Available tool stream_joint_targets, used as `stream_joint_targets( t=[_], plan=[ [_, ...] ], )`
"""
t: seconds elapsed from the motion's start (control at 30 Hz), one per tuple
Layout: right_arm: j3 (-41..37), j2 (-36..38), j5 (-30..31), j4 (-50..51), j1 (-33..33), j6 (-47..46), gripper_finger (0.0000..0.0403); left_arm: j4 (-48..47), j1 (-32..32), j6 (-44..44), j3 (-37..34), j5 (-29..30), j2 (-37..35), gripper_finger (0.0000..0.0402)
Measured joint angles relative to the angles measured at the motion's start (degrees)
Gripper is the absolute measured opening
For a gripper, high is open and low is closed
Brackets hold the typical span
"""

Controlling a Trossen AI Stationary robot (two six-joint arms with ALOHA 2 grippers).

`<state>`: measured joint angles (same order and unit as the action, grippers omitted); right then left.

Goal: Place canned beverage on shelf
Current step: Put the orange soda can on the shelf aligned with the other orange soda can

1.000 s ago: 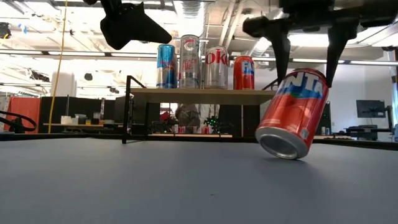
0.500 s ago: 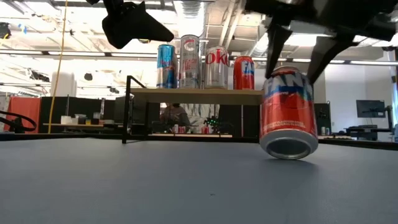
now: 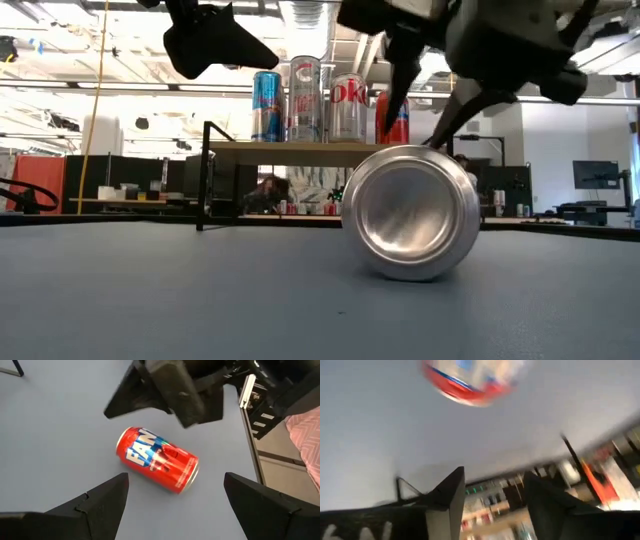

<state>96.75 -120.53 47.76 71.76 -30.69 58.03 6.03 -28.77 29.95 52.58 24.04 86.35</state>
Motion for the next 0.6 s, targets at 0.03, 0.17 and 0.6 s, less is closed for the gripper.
stream_joint_targets(
  t=[0.03,0.17,0.6],
  plan=[
    [-0.06,0.00,0.24,0.28,0.08,-0.33,0.0191,-0.07,0.00,0.00,0.00,0.01,0.00,0.0316],
    [0.68,0.20,8.14,1.51,-0.49,-12.45,0.0174,0.36,0.00,-0.36,0.00,-1.83,0.00,0.0316],
    [22.93,10.35,-26.69,17.98,0.01,-80.19,0.0173,5.27,14.09,12.80,0.86,-22.07,-0.02,0.0316]
  ],
)
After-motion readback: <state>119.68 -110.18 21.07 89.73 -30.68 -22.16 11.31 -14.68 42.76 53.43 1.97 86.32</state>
